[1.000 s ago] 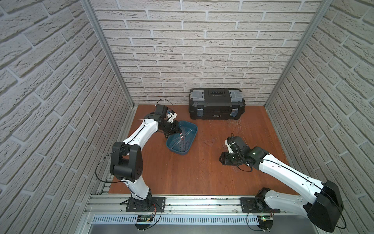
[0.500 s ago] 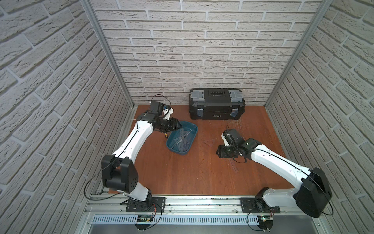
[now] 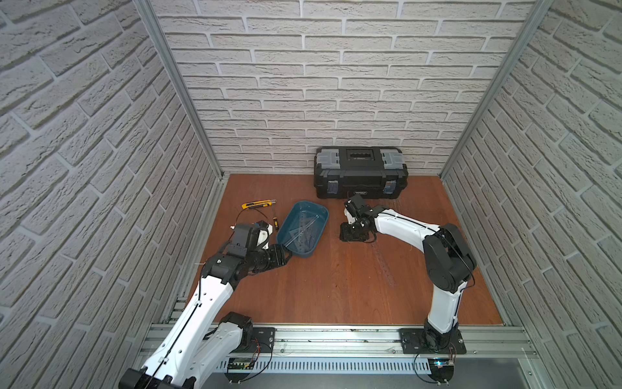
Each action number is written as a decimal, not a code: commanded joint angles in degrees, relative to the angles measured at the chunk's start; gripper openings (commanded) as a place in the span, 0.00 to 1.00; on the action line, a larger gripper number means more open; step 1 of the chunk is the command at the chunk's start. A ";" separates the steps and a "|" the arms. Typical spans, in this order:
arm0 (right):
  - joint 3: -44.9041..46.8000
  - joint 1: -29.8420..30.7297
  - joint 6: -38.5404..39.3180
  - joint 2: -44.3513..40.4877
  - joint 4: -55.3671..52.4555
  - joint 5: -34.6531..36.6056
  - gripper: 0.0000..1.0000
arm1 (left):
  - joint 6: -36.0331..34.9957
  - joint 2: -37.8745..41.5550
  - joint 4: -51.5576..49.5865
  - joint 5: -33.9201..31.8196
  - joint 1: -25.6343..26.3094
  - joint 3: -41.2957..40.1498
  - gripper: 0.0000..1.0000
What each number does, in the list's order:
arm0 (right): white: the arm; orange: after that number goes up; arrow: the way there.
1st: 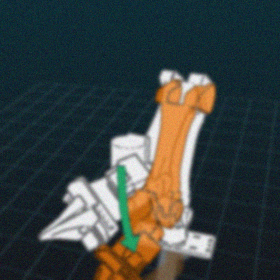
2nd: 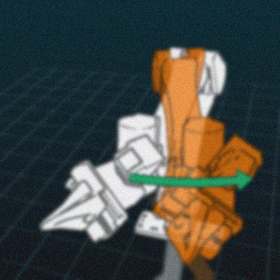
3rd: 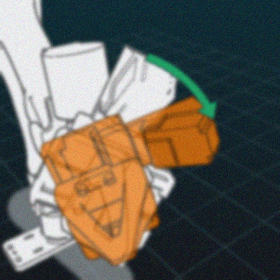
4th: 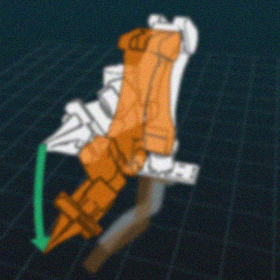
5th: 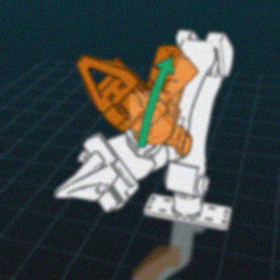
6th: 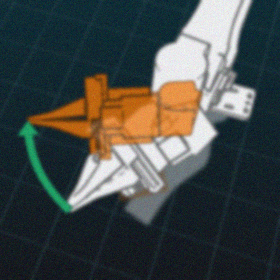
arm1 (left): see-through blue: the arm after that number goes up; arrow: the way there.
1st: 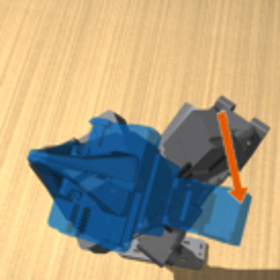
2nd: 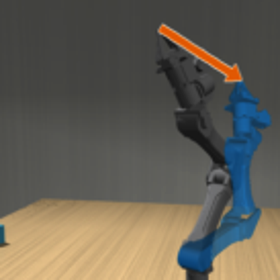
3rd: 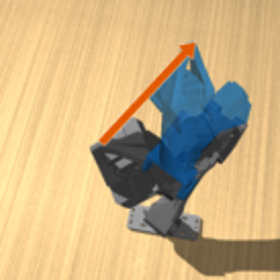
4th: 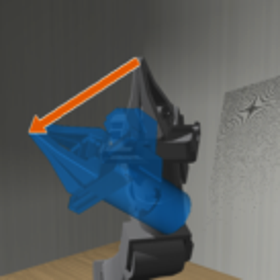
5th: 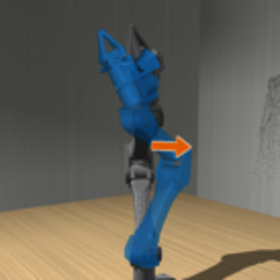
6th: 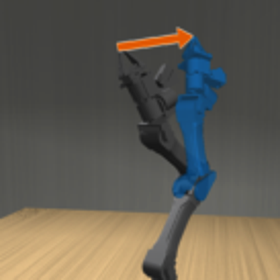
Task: Put the scattered rulers into the storage box
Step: Move the ruler to the center of the board.
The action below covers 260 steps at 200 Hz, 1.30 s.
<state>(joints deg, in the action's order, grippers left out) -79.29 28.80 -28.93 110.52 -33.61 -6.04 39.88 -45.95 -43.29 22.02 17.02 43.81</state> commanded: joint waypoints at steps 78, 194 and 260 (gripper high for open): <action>-2.71 -1.11 -0.69 7.22 3.45 -1.41 0.51 | 3.27 1.96 1.36 -0.19 0.21 -2.86 0.62; 18.30 3.33 -2.56 -5.11 9.68 -3.30 0.50 | 4.93 -0.04 5.05 0.30 0.65 -3.66 0.61; 37.35 15.33 -8.32 -16.83 13.03 -1.54 0.50 | 6.48 -2.28 6.42 -2.84 5.78 -2.55 0.60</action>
<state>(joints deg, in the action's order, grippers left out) -49.63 39.57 -32.95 95.39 -15.62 -7.77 45.71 -47.27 -38.98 21.23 20.53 40.49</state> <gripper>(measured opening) 0.502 0.605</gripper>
